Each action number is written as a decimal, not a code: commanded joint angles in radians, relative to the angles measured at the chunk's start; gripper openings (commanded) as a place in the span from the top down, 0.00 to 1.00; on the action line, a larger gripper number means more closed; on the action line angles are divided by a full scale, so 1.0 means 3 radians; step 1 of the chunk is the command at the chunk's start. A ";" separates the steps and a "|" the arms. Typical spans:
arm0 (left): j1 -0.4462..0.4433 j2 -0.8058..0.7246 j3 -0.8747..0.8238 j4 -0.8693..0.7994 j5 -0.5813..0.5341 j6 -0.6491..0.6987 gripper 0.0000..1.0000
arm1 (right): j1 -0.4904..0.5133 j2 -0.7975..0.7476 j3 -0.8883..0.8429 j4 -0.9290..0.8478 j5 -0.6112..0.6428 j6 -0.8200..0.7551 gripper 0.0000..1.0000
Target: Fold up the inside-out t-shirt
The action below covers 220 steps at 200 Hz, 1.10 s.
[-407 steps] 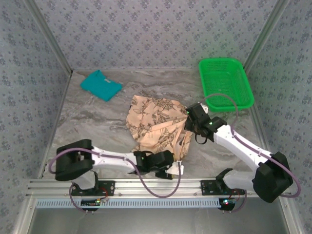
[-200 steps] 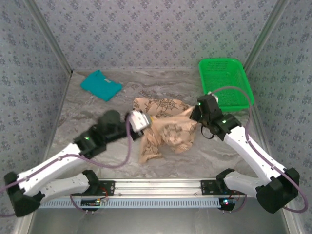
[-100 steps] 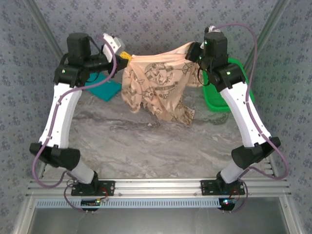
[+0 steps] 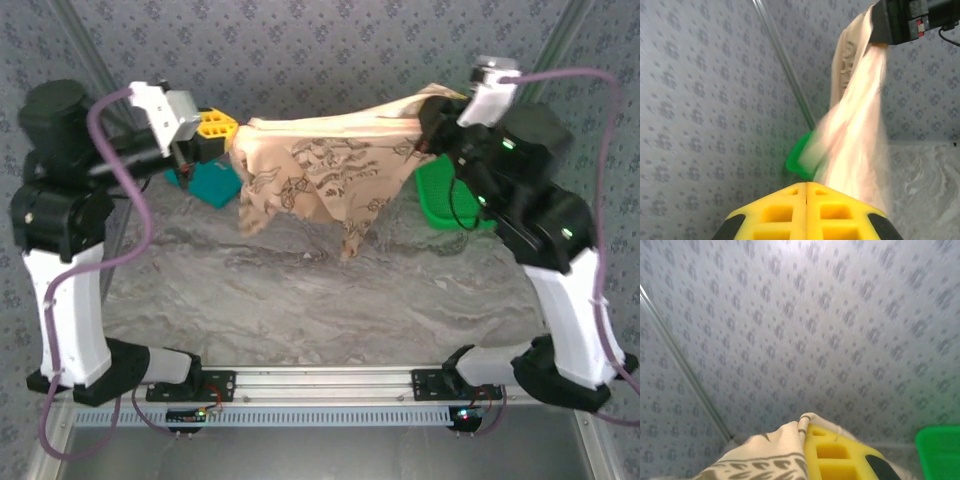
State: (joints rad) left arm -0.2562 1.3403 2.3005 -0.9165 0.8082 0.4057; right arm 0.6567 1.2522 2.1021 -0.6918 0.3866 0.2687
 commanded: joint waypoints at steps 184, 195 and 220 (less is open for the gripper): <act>-0.0267 -0.0838 -0.4034 0.2014 -0.0917 -0.1519 0.22 | 0.0063 0.2023 0.0568 -0.0176 -0.0427 0.0461 1.00; -0.0017 -0.0848 -0.4053 0.1839 -0.0940 -0.1874 0.20 | 0.0165 0.2083 0.0435 -0.0151 -0.0435 0.0508 1.00; 0.0273 -0.0748 -0.4010 0.1350 -0.0963 -0.2313 0.19 | 0.0331 0.2176 0.0076 0.0084 -0.0627 0.0613 1.00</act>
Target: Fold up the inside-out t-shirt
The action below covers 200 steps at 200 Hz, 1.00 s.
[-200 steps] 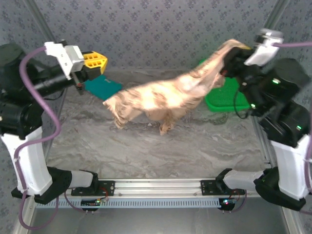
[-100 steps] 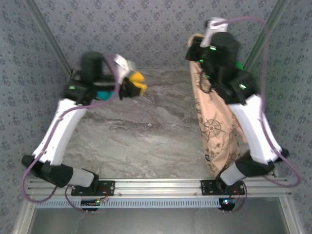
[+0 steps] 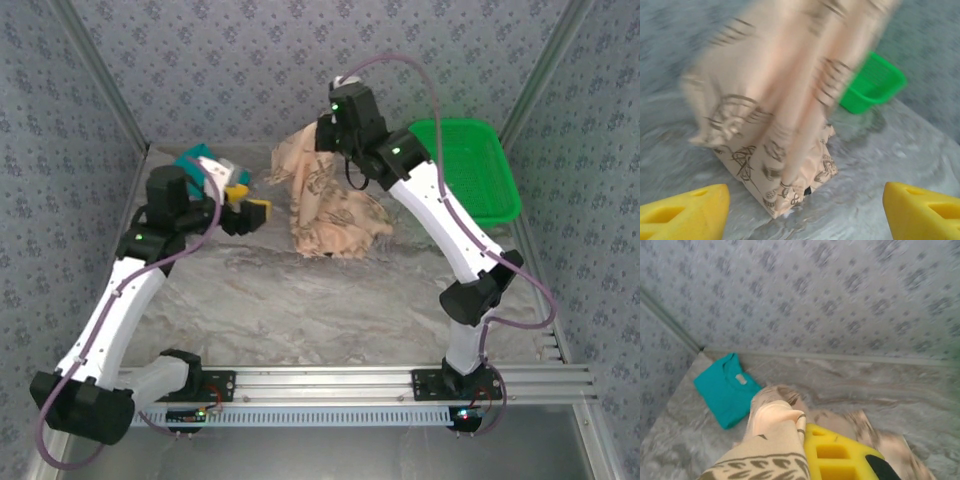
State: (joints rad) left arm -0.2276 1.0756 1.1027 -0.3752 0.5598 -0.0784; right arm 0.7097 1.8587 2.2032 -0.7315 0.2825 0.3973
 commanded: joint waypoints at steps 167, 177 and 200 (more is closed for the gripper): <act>0.1335 0.0309 -0.1204 -0.0941 -0.0423 -0.1848 0.27 | 0.1047 0.0477 -0.1364 0.0045 -0.2357 -0.1721 0.51; 0.1317 0.0311 -0.1282 -0.0971 -0.0403 -0.1859 0.28 | 0.0915 0.0401 -0.1460 0.0059 -0.2293 -0.1781 0.50; 0.1285 0.0197 -0.1532 -0.1157 -0.0478 -0.1911 0.29 | 0.0754 0.0350 -0.1616 0.0129 -0.2128 -0.1851 0.49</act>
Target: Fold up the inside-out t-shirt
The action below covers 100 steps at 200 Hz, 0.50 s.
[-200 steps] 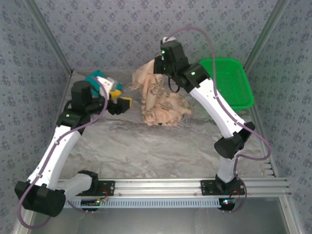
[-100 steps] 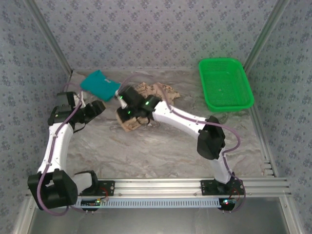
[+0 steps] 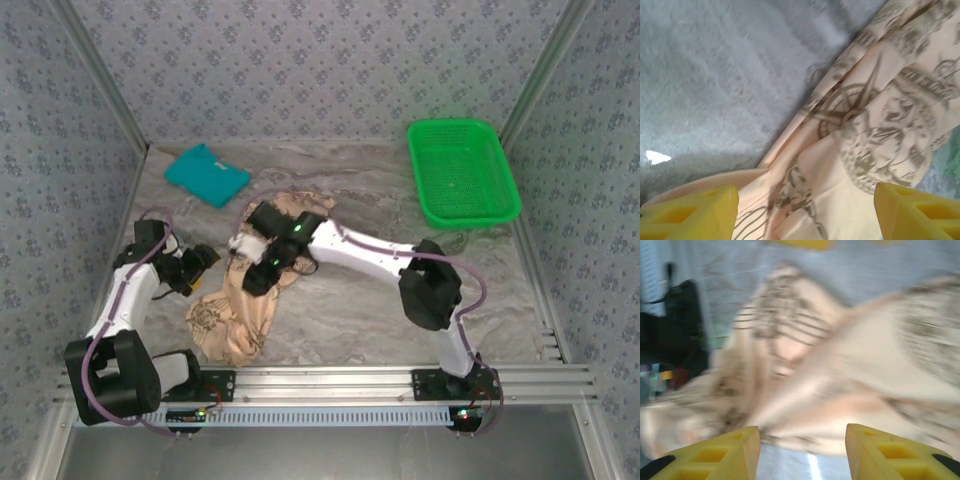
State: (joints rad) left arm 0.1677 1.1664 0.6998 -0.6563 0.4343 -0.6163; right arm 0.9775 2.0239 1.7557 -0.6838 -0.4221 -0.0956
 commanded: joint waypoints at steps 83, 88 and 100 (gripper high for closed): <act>-0.0209 -0.0322 -0.0571 -0.0346 -0.0645 -0.0668 0.40 | -0.0077 0.0715 0.0174 0.0427 0.0933 0.0346 0.46; -0.0225 -0.0310 -0.0576 -0.0342 -0.0709 -0.0683 0.41 | -0.0092 0.0728 0.0134 0.0472 0.0959 0.0370 0.48; -0.0232 -0.0280 -0.0620 -0.0273 -0.0861 -0.0728 0.49 | -0.0174 0.0722 0.0045 0.0532 0.0966 0.0454 0.68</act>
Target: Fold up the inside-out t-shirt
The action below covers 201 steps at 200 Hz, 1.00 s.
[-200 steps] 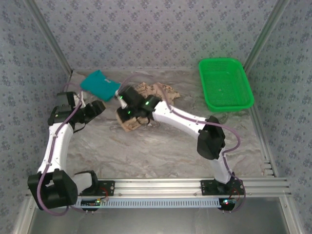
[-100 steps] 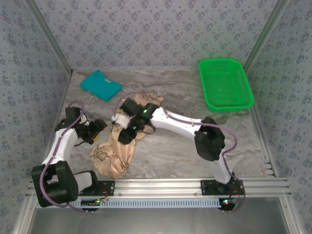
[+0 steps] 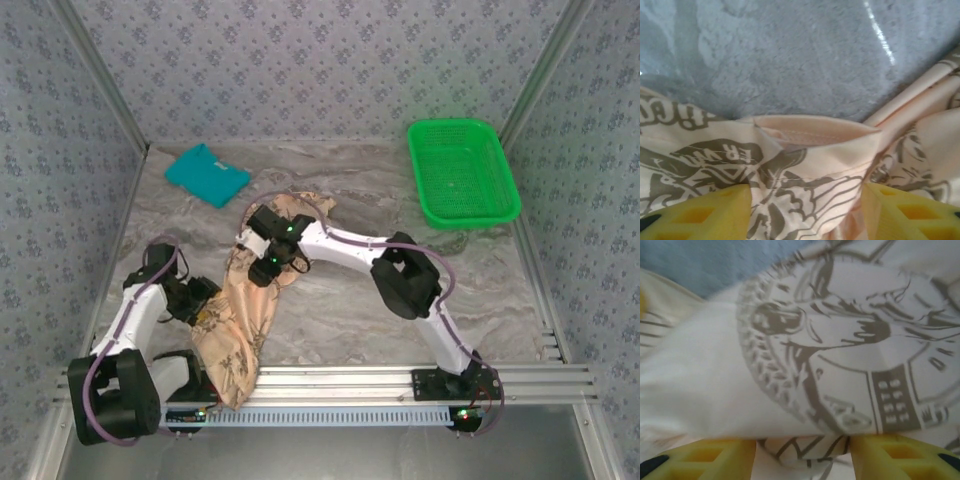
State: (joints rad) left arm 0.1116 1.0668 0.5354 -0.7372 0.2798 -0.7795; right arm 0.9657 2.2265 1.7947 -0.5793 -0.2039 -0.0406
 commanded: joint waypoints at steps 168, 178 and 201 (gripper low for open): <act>-0.0578 0.2034 0.1795 0.0626 0.0184 0.0665 0.55 | 0.0106 -0.3082 -0.3106 0.0638 0.1836 0.0891 0.41; -0.0580 0.1895 0.1789 0.0586 0.0054 0.0676 0.49 | -0.0129 -0.3097 -0.3007 0.0549 0.1798 0.0768 0.36; -0.0580 0.1699 0.1860 0.0298 -0.0417 0.0752 0.35 | -0.0885 -0.2884 -0.2642 0.0365 0.1490 0.0771 0.35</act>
State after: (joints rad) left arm -0.0654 1.6615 1.0653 -0.5301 0.2707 -0.6029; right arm 0.8726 1.3125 0.9012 -0.3885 0.2222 0.2012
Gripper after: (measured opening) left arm 0.609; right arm 0.649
